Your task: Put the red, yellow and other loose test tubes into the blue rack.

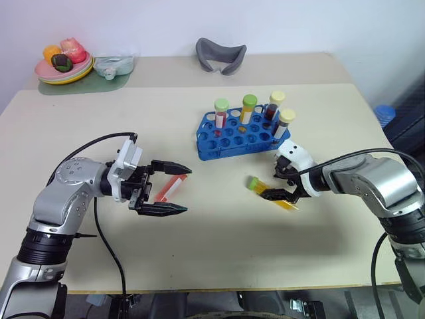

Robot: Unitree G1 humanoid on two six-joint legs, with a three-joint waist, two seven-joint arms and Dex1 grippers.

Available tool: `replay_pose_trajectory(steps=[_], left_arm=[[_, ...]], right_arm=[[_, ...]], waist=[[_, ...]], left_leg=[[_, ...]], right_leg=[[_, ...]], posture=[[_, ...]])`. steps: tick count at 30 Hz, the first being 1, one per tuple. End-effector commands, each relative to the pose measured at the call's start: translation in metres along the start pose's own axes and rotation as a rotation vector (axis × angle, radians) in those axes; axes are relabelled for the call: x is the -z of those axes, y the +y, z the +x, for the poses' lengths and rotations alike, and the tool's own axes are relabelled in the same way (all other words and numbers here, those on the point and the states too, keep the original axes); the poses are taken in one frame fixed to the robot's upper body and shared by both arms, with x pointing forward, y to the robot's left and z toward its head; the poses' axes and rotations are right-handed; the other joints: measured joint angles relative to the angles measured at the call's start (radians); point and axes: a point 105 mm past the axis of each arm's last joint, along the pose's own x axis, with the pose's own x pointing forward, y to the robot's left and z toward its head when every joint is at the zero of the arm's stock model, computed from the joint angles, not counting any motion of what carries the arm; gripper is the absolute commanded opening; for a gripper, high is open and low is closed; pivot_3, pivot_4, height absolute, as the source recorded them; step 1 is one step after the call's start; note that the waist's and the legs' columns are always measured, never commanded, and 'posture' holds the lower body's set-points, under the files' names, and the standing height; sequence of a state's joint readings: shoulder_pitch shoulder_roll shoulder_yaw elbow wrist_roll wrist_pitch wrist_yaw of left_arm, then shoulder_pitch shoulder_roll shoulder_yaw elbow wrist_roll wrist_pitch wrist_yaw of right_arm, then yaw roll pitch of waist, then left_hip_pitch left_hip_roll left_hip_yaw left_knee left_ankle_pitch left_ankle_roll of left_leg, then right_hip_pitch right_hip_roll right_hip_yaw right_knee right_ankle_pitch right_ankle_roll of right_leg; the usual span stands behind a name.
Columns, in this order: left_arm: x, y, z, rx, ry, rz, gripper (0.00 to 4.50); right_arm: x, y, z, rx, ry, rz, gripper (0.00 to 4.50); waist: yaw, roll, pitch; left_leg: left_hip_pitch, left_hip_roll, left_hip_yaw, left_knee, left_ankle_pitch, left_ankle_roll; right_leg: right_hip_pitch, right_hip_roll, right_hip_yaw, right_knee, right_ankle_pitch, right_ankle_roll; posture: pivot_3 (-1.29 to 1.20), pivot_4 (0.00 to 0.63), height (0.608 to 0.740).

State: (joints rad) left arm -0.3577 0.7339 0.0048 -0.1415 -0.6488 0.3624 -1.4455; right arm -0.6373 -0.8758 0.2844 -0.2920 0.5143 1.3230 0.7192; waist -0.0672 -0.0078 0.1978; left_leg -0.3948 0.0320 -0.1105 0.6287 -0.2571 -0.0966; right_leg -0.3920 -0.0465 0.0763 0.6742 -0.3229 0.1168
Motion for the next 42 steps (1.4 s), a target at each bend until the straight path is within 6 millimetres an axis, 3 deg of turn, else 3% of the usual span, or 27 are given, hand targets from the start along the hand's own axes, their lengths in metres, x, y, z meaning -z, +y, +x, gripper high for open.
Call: replay_pose_trajectory(steps=[1, 10, 29, 32, 38, 42], left_arm=[[-0.004, -0.004, 0.002, 0.002, -0.007, 0.028, 4.50], [-0.001, -0.003, 0.002, -0.011, -0.011, 0.018, 4.50], [0.006, -0.004, 0.003, -0.019, -0.014, -0.002, 4.50], [0.007, -0.004, 0.003, -0.019, -0.015, -0.004, 4.50], [0.008, -0.003, 0.002, -0.024, -0.016, -0.007, 4.50], [0.008, -0.003, 0.001, -0.029, -0.019, -0.009, 4.50]], right_arm=[[-0.005, 0.002, -0.003, 0.034, 0.017, -0.003, 4.43], [-0.011, 0.002, -0.001, 0.108, 0.048, 0.102, 4.43], [-0.002, 0.005, 0.007, 0.250, 0.104, 0.011, 4.43], [-0.001, 0.007, 0.009, 0.251, 0.110, 0.001, 3.55], [-0.002, 0.012, 0.011, 0.231, 0.106, -0.004, 0.78], [-0.008, 0.016, 0.009, 0.199, 0.075, 0.007, 0.77]], waist=[[0.001, 0.000, 0.000], [0.000, 0.000, 0.000], [-0.001, 0.000, 0.000], [0.000, 0.000, 0.000], [0.000, -0.001, 0.000], [0.000, -0.001, 0.000]], left_leg=[[0.000, 0.000, 0.000, 0.000, 0.000, 0.000], [0.000, 0.000, 0.000, 0.000, 0.000, 0.000], [0.000, 0.000, 0.000, 0.000, 0.000, 0.000], [0.000, 0.000, 0.000, 0.000, 0.000, 0.000], [0.000, 0.000, 0.000, 0.000, 0.000, 0.000], [0.000, 0.000, 0.000, 0.000, 0.000, 0.000]], right_leg=[[0.000, 0.000, 0.000, 0.000, 0.000, 0.000], [0.000, 0.000, 0.000, 0.000, 0.000, 0.000], [0.000, 0.000, 0.000, 0.000, 0.000, 0.000], [0.000, 0.000, 0.000, 0.000, 0.000, 0.000], [0.001, 0.000, 0.000, 0.000, 0.000, 0.000], [0.001, 0.000, 0.000, 0.000, 0.000, 0.000]], posture=[[0.00, 0.150, 0.740], [0.00, 0.150, 0.740], [0.00, 0.150, 0.740], [0.00, 0.150, 0.740], [0.00, 0.150, 0.740], [0.00, 0.150, 0.740]])
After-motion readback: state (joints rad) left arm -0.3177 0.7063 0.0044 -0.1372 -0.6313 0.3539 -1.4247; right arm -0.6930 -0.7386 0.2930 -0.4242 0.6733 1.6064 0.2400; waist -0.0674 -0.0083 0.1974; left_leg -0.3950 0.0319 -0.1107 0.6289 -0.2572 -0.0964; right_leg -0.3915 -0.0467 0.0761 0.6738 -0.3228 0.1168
